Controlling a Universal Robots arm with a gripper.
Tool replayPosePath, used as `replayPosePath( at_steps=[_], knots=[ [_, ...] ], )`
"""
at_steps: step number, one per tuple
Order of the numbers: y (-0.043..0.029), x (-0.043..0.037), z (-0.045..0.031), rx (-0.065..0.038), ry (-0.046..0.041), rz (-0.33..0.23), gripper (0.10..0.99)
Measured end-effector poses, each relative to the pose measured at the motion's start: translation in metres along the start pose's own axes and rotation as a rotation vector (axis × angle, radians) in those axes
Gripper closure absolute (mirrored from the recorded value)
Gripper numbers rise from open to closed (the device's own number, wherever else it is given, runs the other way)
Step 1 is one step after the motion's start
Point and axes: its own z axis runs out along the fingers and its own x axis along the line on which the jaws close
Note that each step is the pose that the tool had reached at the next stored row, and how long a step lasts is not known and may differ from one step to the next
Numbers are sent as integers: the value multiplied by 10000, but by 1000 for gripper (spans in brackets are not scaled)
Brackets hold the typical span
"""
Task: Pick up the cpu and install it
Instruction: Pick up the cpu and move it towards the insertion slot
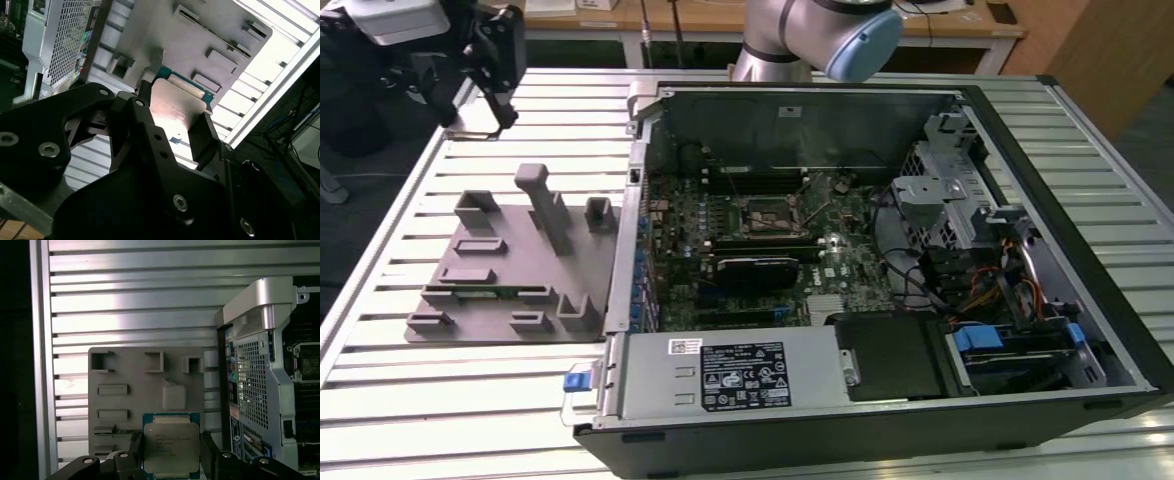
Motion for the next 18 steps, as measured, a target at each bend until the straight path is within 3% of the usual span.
replayPosePath(
  at_steps=[18],
  knots=[
    [32,-488,11,4,46,1,545]
  ],
)
